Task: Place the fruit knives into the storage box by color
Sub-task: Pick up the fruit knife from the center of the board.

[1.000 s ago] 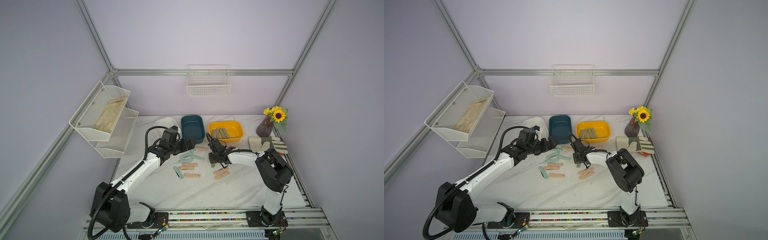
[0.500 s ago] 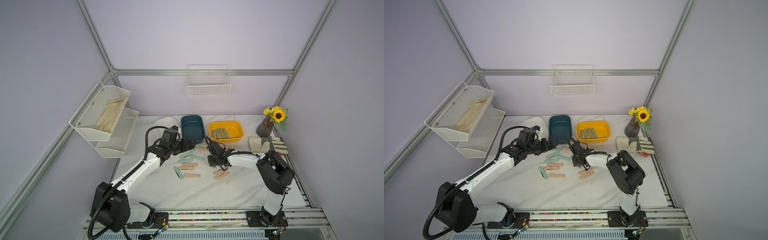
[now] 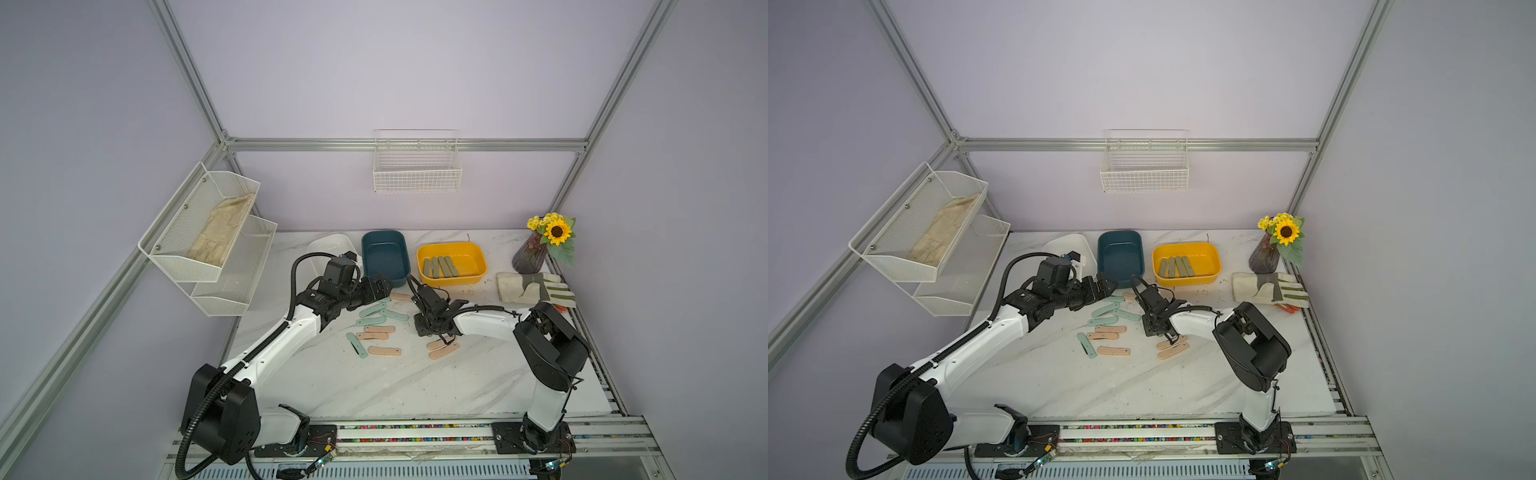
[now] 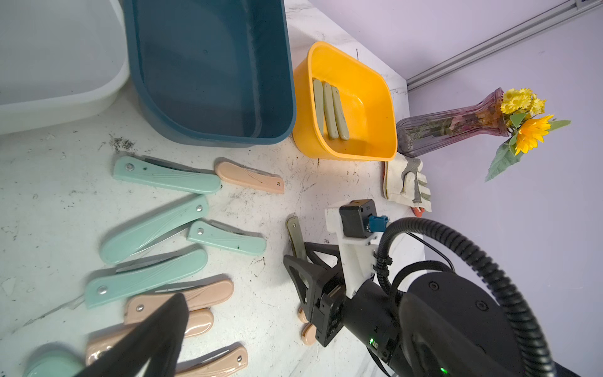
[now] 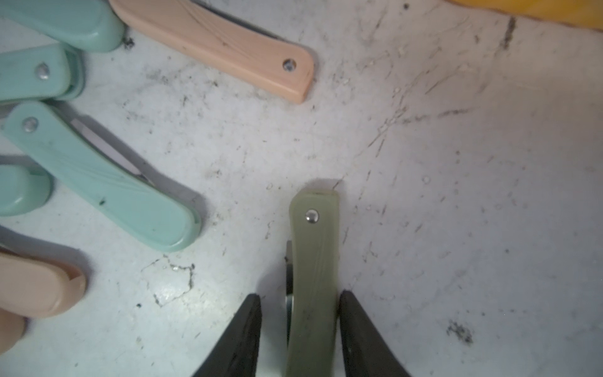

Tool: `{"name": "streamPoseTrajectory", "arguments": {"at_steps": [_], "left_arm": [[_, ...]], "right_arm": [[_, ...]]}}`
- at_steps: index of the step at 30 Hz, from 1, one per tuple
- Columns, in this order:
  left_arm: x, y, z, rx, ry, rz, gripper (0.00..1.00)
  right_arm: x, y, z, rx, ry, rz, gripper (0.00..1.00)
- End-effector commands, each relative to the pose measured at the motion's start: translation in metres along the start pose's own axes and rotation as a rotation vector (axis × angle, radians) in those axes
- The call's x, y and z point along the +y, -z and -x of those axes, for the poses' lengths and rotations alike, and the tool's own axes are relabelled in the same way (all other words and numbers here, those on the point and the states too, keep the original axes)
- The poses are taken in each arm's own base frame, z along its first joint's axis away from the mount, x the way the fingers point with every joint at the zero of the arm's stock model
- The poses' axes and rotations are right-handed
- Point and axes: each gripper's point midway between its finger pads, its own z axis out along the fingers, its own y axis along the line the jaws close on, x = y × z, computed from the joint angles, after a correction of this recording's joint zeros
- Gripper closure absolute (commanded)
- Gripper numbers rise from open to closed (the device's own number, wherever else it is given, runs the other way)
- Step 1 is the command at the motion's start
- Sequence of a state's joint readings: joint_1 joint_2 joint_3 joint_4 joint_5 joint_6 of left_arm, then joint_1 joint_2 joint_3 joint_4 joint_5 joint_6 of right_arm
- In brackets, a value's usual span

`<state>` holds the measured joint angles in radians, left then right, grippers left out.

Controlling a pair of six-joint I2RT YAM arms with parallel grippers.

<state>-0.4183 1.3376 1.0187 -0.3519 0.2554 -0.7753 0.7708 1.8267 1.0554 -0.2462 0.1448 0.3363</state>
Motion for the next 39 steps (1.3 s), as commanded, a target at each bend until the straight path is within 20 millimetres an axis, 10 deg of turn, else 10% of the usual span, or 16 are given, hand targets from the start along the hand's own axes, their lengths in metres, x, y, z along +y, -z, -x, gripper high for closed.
{"name": "streamPoseTrajectory", "arguments": {"at_steps": [1, 19, 39], "left_arm": [[0.002, -0.003, -0.004, -0.002, 0.009, -0.021, 0.0], [-0.003, -0.003, 0.0, -0.006, 0.02, -0.038, 0.0], [-0.049, -0.016, 0.032, -0.013, -0.005, -0.122, 0.0]], "right_arm": [[-0.022, -0.004, -0.051, 0.162, 0.03, -0.086, 0.59], [-0.015, -0.01, -0.047, 0.153, 0.025, -0.065, 0.8], [-0.01, 0.078, 0.063, -0.133, -0.06, 0.041, 0.83]]}}
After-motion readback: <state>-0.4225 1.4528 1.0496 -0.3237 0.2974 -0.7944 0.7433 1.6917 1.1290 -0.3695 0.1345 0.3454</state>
